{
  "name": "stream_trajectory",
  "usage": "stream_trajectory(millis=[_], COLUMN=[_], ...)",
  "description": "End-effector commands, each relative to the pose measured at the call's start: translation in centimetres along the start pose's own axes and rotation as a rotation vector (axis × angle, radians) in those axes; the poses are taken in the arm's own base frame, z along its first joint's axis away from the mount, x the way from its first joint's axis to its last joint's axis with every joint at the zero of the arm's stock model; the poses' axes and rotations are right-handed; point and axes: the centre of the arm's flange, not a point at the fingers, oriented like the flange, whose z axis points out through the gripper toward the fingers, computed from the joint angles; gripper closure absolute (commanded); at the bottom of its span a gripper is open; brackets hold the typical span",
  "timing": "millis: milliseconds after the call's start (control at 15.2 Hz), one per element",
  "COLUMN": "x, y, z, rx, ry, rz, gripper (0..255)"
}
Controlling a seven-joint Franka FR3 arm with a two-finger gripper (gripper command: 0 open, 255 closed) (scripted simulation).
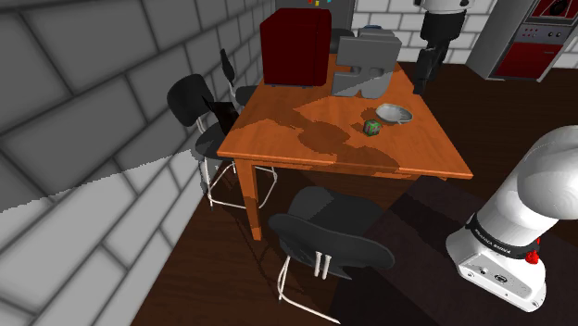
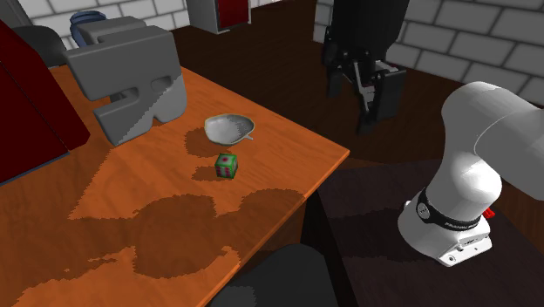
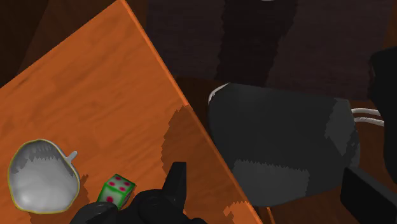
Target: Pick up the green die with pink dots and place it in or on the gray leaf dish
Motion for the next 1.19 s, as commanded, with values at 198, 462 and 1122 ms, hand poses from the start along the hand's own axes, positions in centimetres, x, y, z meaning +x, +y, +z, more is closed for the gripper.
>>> stream_trajectory(millis=[198, 462, 1122], x=[2.0, 4.5, 10.7], y=[2.2, 5.2, 12.8], z=[2.7, 6.2, 15.1], rx=[0.006, 0.013, 0.031], ry=[0.005, 0.011, 0.027], rz=[0.021, 0.048, 0.117], gripper=[0, 0, 0])
